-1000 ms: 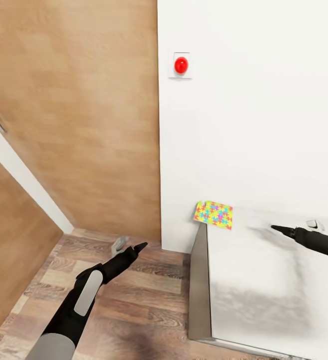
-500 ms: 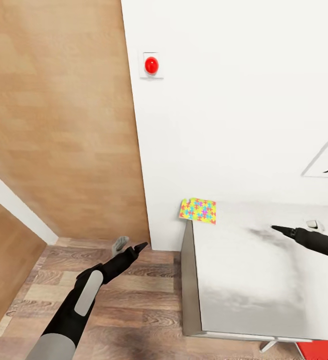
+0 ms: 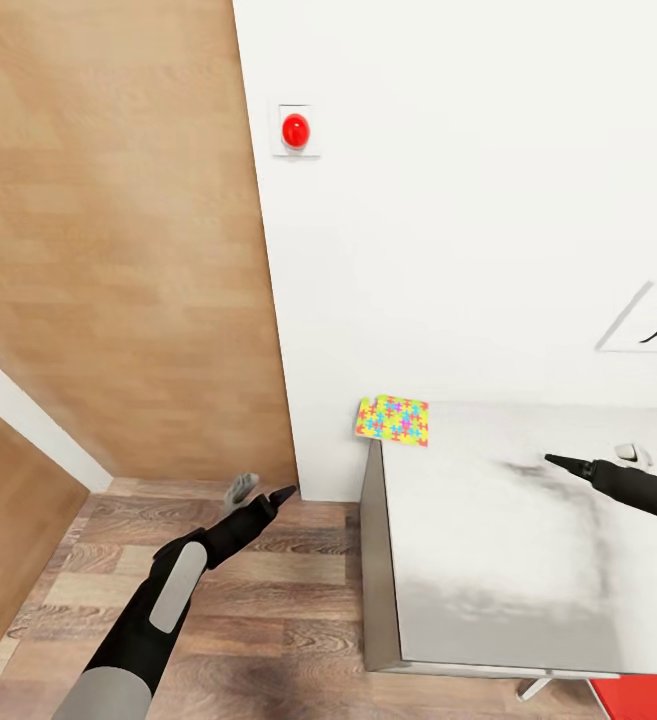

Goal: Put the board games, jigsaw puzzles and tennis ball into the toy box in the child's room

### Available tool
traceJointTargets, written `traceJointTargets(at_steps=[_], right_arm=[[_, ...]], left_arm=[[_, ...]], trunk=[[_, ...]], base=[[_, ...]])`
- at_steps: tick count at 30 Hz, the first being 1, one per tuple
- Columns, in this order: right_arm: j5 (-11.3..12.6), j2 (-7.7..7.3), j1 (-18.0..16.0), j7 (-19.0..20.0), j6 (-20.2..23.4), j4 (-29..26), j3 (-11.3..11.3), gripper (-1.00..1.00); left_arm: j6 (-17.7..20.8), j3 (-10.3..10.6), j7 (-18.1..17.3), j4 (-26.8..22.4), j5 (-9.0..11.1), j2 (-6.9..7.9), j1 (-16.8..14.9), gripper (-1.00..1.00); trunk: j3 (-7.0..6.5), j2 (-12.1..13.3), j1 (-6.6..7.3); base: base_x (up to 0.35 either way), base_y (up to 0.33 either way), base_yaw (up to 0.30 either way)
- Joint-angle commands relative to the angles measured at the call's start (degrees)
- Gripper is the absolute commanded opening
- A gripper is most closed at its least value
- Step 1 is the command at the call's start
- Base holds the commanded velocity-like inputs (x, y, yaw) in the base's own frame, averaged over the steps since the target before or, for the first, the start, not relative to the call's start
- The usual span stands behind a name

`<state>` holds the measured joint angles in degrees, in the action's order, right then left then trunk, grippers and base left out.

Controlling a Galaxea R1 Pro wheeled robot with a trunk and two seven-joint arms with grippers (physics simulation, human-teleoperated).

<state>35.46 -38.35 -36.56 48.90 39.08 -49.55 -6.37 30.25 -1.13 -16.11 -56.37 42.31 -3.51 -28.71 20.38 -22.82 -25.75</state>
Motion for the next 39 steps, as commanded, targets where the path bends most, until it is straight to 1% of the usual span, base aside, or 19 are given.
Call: traceJointTargets(at_steps=[1, 5, 9, 10, 13, 14, 18, 19, 21, 23, 27, 28, 31, 32, 37, 39], right_arm=[[0.2, 0.0, 0.0, 0.1, 0.1, 0.0, 0.0, 1.0], [0.2, 0.01, 0.1, 0.2, -0.3, 0.0, 0.0, 1.0], [0.2, 0.02, 0.2, 0.3, -0.8, 0.1, 0.0, 1.0], [0.2, 0.02, 0.2, 0.3, -0.8, 0.1, 0.0, 1.0], [0.1, 0.02, 0.3, 0.3, -1.7, -0.3, 0.0, 1.0], [0.1, 0.02, 0.3, 0.3, -1.7, -0.3, 0.0, 1.0], [0.2, 0.01, 0.4, 0.2, -2.4, -1.0, -0.1, 1.0], [0.2, 0.01, 0.4, 0.2, -2.4, -1.0, -0.1, 1.0], [0.3, -0.03, 0.4, 0.2, -2.5, -1.2, -0.3, 1.0], [0.3, -0.03, 0.4, 0.2, -2.5, -1.3, -0.3, 1.0], [0.3, -0.05, 0.4, 0.2, -2.5, -1.5, -0.3, 1.0], [0.3, -0.06, 0.4, 0.2, -2.4, -1.6, -0.3, 1.0], [0.3, -0.06, 0.4, 0.2, -2.4, -1.7, -0.3, 1.0], [0.3, -0.06, 0.4, 0.2, -2.3, -2.1, -0.2, 1.0], [0.3, -0.06, 0.4, 0.2, -2.3, -2.4, -0.2, 1.0], [0.3, -0.06, 0.4, 0.2, -2.3, -2.4, -0.2, 1.0]], left_arm=[[0.4, -0.2, 0.0, 0.3, 0.4, -0.01, 0.0, 1.0], [0.4, -0.3, -0.3, 1.1, 0.4, 0.04, 0.0, 1.0], [0.4, -0.4, -1.8, 3.7, 0.5, 0.12, -0.1, 1.0], [0.4, -0.4, -1.8, 3.7, 0.5, 0.12, -0.1, 1.0], [0.0, -0.5, -3.6, 5.8, 0.5, 0.15, -0.5, 1.0], [0.0, -0.5, -3.6, 5.8, 0.5, 0.15, -0.5, 1.0], [-0.5, -0.6, -6.6, 8.0, 0.6, 0.25, -0.9, 1.0], [-0.5, -0.6, -6.6, 8.0, 0.6, 0.25, -0.9, 1.0], [-0.7, -0.7, -8.6, 9.4, 0.5, 0.33, -1.1, 1.0], [-0.8, -0.7, -9.1, 9.7, 0.5, 0.35, -1.2, 1.0], [-0.9, -2.0, -10.3, 10.6, 0.5, 0.4, -1.3, 1.0], [-0.9, -3.0, -10.8, 11.2, 0.5, 0.42, -1.4, 1.0], [-1.0, -3.4, -11.2, 11.7, 0.4, 0.43, -1.4, 1.0], [-1.0, -4.0, -12.4, 12.3, 0.5, 0.61, -1.5, 1.0], [-1.1, -4.7, -13.0, 12.5, 0.6, 1.28, -1.5, 1.0], [-1.1, -5.6, -13.1, 12.5, 0.6, 1.55, -1.5, 1.0]], trunk=[[0.1, -0.1, -0.03], [0.1, -0.1, -0.03], [0.1, -0.1, -0.03], [0.1, -0.1, -0.03], [0.1, -0.1, -0.03], [0.1, -0.1, -0.03], [0.1, -0.1, -0.03], [0.1, -0.1, -0.03], [0.09, -0.1, -0.03], [0.07, -0.1, -0.03], [0.0, -0.1, -0.03], [-0.03, -0.1, -0.03], [-0.1, -0.1, -0.03], [-0.12, -0.1, -0.03], [-0.16, -0.1, -0.03], [-0.17, -0.1, -0.03]], base=[[0.0, 0.001, -0.012], [0.0, 0.001, -0.01], [0.0, 0.0, -0.005], [0.0, 0.0, -0.003], [0.0, 0.0, -0.002], [0.0, 0.0, -0.002], [0.0, 0.0, -0.001], [0.0, 0.0, 0.0], [0.0, 0.0, -0.027], [0.0, 0.0, -0.099], [0.0, 0.0, -0.174], [0.0, 0.0, -0.241], [0.0, 0.0, -0.251], [0.0, 0.0, -0.274], [0.0, 0.0, -0.279], [0.0, 0.0, -0.282]])
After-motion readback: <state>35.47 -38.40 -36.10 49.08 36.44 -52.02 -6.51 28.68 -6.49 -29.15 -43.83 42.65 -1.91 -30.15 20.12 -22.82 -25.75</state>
